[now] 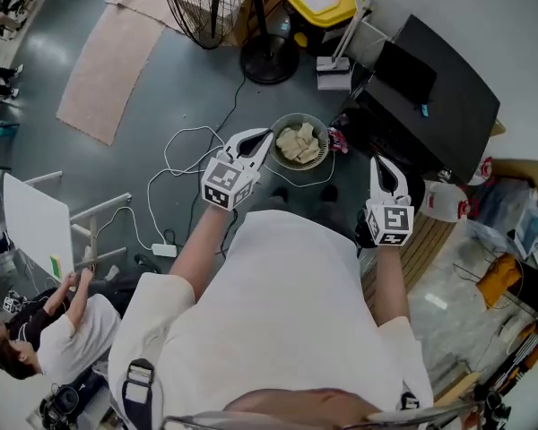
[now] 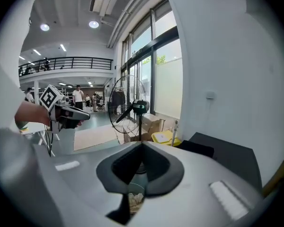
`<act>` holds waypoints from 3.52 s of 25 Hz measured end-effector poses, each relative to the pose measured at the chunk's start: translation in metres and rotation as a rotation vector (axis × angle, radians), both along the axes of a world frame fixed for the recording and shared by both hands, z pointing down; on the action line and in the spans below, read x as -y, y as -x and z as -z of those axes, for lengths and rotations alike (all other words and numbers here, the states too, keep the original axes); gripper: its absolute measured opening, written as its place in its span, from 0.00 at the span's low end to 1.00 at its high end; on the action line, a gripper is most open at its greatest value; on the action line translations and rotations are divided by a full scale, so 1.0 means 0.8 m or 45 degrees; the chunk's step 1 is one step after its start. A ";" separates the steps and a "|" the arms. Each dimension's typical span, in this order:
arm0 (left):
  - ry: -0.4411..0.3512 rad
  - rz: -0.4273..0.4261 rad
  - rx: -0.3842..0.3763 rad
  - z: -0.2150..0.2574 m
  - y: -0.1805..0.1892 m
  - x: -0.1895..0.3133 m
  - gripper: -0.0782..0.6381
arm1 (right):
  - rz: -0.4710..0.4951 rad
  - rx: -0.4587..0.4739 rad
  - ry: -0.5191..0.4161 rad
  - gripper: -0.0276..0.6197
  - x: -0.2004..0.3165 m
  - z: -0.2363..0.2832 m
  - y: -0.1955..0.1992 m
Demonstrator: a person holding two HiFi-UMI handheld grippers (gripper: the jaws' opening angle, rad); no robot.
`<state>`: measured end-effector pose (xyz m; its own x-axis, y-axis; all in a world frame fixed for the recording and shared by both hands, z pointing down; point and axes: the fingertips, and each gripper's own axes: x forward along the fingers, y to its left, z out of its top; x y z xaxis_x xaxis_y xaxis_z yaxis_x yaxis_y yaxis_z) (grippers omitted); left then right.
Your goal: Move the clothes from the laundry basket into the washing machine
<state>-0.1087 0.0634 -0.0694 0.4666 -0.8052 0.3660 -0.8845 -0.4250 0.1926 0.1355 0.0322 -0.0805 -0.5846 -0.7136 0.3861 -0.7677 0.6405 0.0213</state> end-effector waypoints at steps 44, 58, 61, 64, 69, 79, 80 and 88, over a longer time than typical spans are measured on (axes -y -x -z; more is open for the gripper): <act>0.348 0.305 -0.056 -0.256 0.031 -0.029 0.12 | 0.556 -0.171 0.384 0.06 0.059 -0.282 0.140; 0.396 0.222 -0.056 -0.385 0.020 -0.022 0.12 | 0.577 -0.208 0.486 0.06 0.040 -0.461 0.179; 0.404 0.261 -0.054 -0.419 0.022 -0.016 0.12 | 0.625 -0.227 0.484 0.06 0.046 -0.495 0.181; 0.448 0.311 -0.085 -0.459 0.013 -0.015 0.12 | 0.675 -0.233 0.470 0.06 0.054 -0.529 0.179; 0.485 0.361 -0.140 -0.527 -0.015 -0.024 0.12 | 0.764 -0.293 0.437 0.06 0.060 -0.600 0.161; 0.463 0.321 -0.113 -0.646 -0.014 -0.001 0.12 | 0.860 -0.360 0.486 0.08 0.065 -0.741 0.166; 0.448 0.304 -0.098 -0.655 -0.010 0.004 0.12 | 0.890 -0.374 0.488 0.11 0.063 -0.754 0.167; 0.364 0.052 0.063 -0.726 0.015 0.046 0.12 | 1.108 -0.497 0.429 0.21 0.069 -0.855 0.177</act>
<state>-0.1210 0.0263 0.5113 0.4115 -0.6839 0.6024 -0.9112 -0.3233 0.2554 -0.0062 -0.0233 0.6034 -0.6396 0.0823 0.7643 -0.0089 0.9934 -0.1144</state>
